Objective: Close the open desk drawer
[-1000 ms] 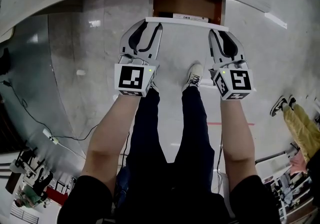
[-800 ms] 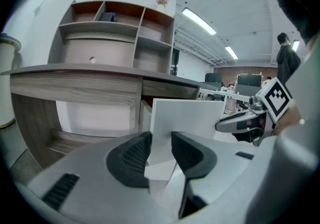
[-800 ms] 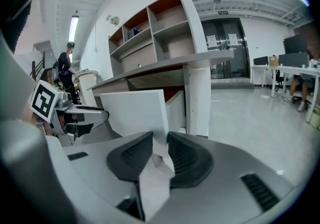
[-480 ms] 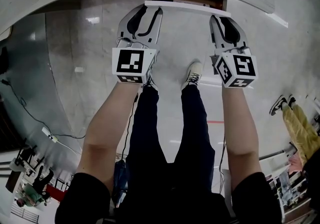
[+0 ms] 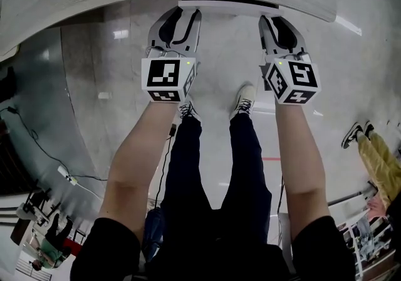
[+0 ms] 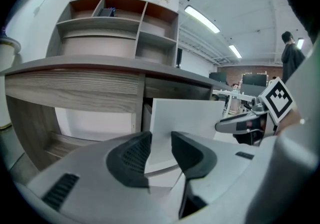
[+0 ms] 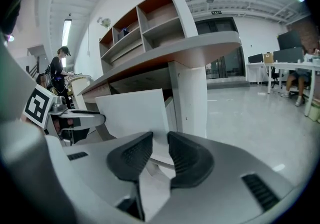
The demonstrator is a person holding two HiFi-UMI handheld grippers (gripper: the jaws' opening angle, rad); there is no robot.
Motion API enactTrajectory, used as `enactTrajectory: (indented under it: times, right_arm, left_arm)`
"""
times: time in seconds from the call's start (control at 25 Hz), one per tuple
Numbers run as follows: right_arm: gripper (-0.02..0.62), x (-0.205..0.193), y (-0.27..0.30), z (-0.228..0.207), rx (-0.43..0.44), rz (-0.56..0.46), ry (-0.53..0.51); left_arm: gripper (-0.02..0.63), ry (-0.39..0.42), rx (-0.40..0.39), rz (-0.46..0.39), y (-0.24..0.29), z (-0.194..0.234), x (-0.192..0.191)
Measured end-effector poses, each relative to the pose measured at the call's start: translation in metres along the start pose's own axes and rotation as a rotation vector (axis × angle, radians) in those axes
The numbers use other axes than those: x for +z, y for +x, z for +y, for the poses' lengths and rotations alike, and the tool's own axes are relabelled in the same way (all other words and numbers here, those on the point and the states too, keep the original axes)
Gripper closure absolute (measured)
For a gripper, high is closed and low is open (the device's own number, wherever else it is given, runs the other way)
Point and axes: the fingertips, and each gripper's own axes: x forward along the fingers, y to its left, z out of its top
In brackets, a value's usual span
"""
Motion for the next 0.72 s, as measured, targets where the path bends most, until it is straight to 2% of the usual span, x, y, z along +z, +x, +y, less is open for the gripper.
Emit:
enactTrajectory:
  times: [0.44, 0.72]
  right_arm:
    - [0.485, 0.014, 0.017, -0.002, -0.034, -0.012, 0.038]
    - [0.485, 0.019, 0.022, -0.005, -0.031, -0.004, 0.038]
  left_arm:
    - [0.466, -0.084, 0.052, -0.007, 0.016, 0.013, 0.011]
    - [0.467, -0.086, 0.057, -0.002, 0.022, 0.015, 0.015]
